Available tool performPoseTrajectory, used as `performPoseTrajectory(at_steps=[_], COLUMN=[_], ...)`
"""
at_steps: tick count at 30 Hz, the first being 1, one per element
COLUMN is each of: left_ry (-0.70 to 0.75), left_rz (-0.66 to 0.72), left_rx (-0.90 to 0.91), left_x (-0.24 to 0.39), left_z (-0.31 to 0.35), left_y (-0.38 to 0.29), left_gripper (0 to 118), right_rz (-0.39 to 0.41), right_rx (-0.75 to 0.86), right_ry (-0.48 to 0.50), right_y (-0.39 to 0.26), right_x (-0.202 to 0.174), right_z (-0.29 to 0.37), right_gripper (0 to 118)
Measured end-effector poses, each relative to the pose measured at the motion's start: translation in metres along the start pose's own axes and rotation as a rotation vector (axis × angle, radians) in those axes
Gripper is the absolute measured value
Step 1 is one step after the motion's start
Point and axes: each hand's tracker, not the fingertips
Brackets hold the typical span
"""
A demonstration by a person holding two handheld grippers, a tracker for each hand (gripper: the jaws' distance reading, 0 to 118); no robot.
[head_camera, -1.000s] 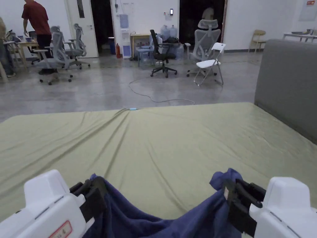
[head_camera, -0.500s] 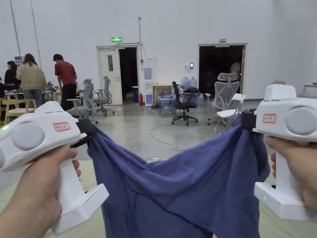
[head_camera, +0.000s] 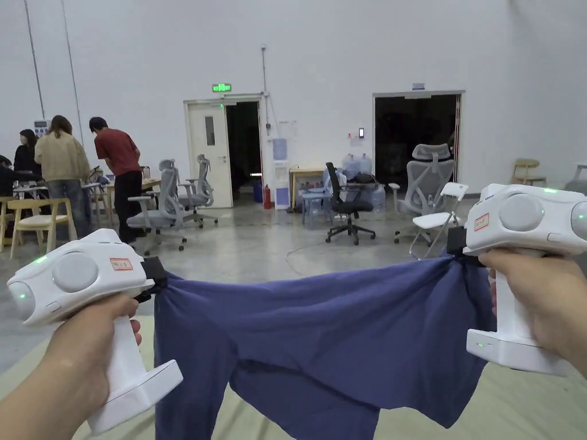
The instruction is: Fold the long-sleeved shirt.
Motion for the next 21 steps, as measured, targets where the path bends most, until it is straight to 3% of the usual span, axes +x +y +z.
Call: performPoseTrajectory(at_steps=[7,12,16,21], left_ry=[0.096,0.166,0.136,0.16], left_rz=[-0.068,-0.139,-0.022,-0.044], left_rx=[-0.21,-0.331,-0.367,-0.347], left_x=[-0.063,-0.109,-0.129,-0.14], left_z=[-0.046,-0.021,0.035,0.128], left_y=[-0.125,-0.22,-0.258,-0.284], left_gripper=[5,5,5,5], right_rz=[0.033,0.055,0.036,0.01], right_rx=[-0.24,-0.413,-0.443,-0.477], right_ry=[0.047,0.053,0.038,0.044], right_y=[-0.158,-0.277,-0.32,-0.359], right_x=[0.02,0.041,0.054,0.071], right_z=[-0.085,-0.098,-0.053,0.028], right_gripper=[19,19,19,19])
